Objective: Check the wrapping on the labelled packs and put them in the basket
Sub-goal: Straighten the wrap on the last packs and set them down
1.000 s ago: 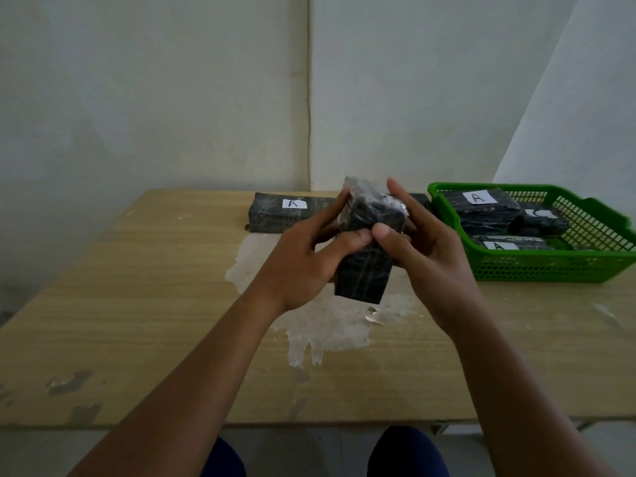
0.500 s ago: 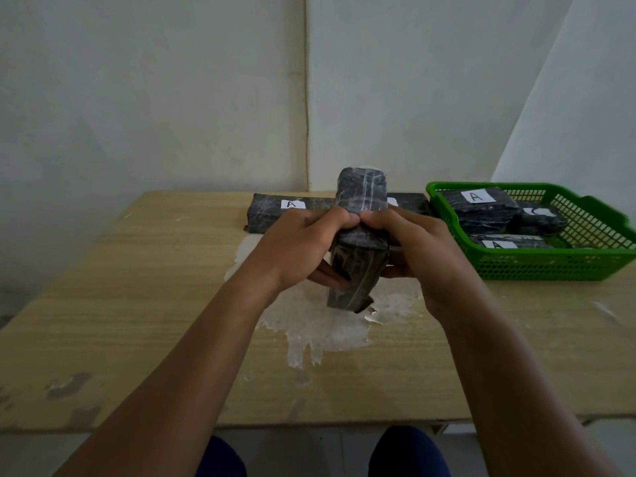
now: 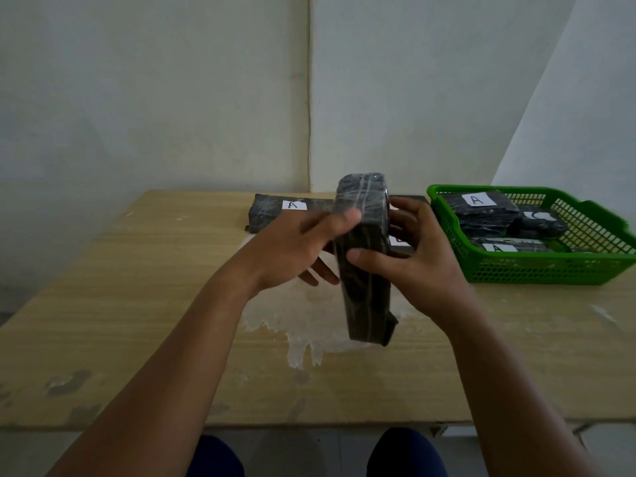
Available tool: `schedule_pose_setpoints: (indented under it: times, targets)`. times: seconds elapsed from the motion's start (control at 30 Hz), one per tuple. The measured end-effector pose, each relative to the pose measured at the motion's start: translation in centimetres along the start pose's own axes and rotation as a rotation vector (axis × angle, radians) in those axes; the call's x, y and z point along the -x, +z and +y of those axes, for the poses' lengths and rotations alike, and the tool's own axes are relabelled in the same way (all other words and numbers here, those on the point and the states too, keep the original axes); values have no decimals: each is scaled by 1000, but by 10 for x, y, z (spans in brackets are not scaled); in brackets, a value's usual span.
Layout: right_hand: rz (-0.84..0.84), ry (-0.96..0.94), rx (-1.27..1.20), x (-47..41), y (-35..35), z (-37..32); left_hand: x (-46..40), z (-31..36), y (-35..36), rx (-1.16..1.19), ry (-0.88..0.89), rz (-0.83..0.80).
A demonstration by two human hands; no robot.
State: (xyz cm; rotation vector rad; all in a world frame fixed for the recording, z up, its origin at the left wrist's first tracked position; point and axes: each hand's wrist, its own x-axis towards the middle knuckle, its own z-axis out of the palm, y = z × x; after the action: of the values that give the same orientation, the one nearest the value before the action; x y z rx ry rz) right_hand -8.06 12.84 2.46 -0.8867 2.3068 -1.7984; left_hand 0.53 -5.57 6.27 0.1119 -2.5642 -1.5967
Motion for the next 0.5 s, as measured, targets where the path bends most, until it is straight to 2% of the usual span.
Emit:
schedule_pose_setpoints:
  times: [0.1,0.3,0.5]
  targets:
    - [-54,-44,-40,1,-8,5,-5,-16,-6,-119,86,-4]
    - [-115,-106,-91,4,-3,13,-10,-31,-3,-65,345,11]
    - [-116,-139,-106,4,-7,13,-11,-34,1,-49,439,120]
